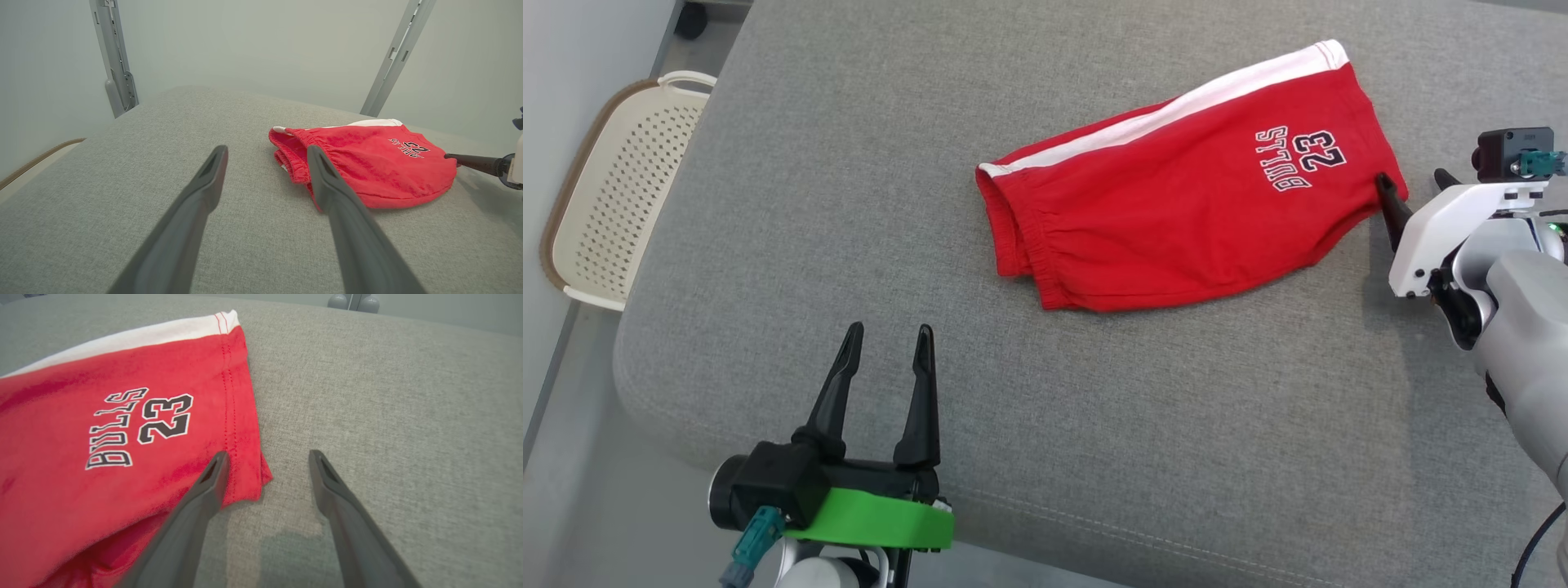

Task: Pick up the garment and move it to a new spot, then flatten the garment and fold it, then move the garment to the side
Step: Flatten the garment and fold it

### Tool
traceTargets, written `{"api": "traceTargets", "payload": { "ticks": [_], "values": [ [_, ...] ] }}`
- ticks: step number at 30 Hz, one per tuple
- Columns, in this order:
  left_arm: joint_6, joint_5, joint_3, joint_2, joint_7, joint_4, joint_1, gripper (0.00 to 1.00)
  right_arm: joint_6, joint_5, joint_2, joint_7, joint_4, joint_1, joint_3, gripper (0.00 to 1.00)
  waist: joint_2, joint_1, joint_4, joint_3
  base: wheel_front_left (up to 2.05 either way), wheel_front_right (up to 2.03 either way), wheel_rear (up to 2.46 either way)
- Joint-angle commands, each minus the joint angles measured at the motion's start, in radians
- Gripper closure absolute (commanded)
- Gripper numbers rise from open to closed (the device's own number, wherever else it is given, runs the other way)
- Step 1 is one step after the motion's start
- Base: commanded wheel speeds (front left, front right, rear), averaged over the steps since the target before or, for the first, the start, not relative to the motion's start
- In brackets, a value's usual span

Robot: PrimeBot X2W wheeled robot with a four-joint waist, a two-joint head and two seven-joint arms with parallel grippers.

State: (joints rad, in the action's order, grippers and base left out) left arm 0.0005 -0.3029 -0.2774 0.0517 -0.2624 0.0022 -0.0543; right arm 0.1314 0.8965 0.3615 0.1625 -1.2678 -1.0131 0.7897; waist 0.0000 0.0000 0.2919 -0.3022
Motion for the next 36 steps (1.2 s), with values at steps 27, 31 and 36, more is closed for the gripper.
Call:
{"api": "traceTargets", "payload": {
  "ticks": [27,31,36],
  "values": [
    [0.018,-0.028,-0.018,0.0,-0.002,0.051,0.0,0.0,-0.002,0.057,-0.038,-0.024,0.017,0.141,-0.015,1.0,0.0,0.0,-0.025,0.084,0.0,0.0,0.0],
    [0.016,-0.02,-0.015,0.0,-0.003,0.063,0.009,0.0,-0.002,0.067,-0.037,-0.006,0.043,0.178,-0.015,1.0,0.0,0.0,-0.047,0.112,0.0,0.0,0.0],
    [0.012,-0.014,-0.009,0.0,-0.003,0.08,0.022,0.0,-0.002,0.073,-0.029,0.01,0.069,0.225,-0.01,1.0,0.0,0.0,-0.067,0.142,0.0,0.0,0.0]
  ]
}}
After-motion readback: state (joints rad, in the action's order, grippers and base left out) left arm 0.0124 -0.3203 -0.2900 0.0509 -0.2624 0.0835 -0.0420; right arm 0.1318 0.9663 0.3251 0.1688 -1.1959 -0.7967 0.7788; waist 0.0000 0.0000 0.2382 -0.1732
